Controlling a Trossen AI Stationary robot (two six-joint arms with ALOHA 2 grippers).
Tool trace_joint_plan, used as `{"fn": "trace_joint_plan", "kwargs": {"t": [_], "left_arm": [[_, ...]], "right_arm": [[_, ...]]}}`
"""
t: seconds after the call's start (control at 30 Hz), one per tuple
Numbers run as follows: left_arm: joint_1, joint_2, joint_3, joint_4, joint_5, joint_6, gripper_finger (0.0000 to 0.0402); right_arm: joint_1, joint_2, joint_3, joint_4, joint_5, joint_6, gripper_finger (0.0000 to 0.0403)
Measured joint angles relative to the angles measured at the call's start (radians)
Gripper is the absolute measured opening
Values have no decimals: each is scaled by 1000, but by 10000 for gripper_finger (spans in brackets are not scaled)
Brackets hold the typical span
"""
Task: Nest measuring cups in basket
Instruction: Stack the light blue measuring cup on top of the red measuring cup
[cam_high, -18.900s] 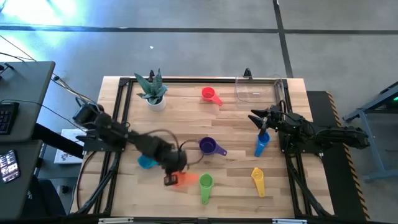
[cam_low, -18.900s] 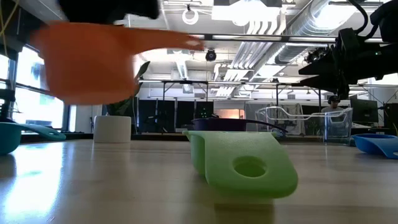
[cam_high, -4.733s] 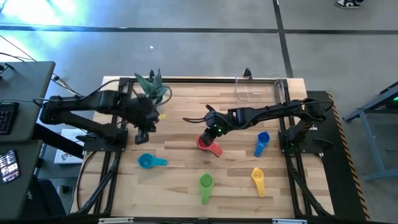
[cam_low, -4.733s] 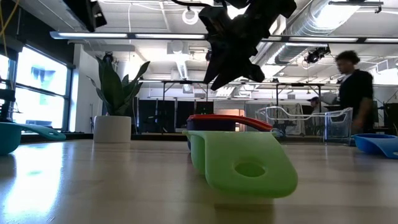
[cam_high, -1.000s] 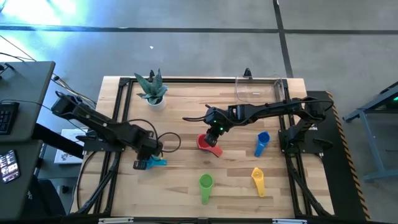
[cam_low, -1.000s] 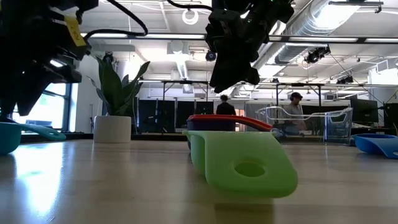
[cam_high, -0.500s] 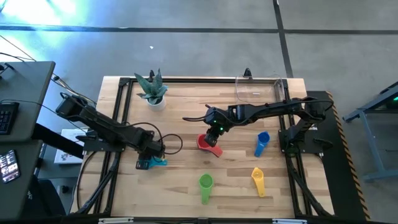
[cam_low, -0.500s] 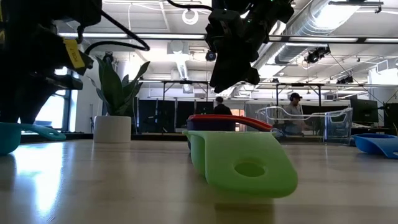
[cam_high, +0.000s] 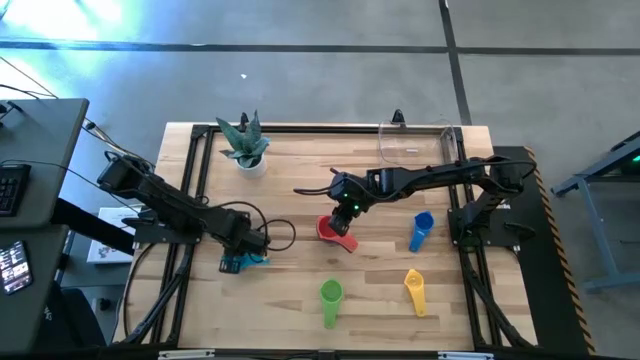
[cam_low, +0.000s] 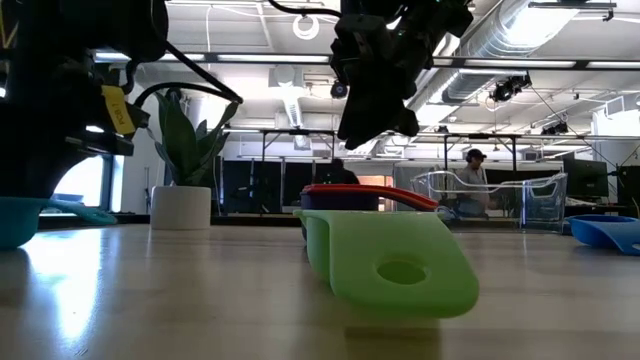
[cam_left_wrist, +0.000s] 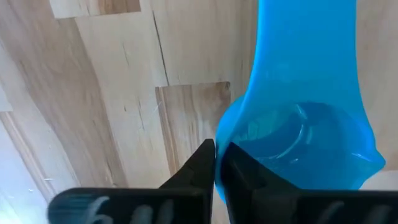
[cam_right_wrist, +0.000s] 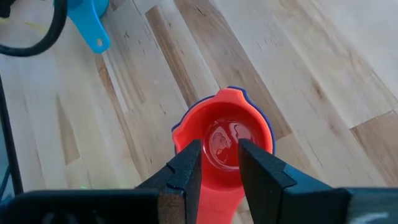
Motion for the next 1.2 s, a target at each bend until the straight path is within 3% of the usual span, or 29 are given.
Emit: {"fn": "trace_joint_plan", "kwargs": {"t": [0.27,0.5,0.87,1.2], "left_arm": [[20,0,46,4,-4,65,5],[127,0,163,16,-82,220,3],[326,0,393,179,-113,575,2],[385,61,530,384,-108,799,2]], "right_arm": [[-23,-45,0,-5,-4,15,96],[-69,-144,0,-12,40,35,96],[-163,-250,0,-43,110,93,96],[-261,-278,1,-42,228,123,96]]}}
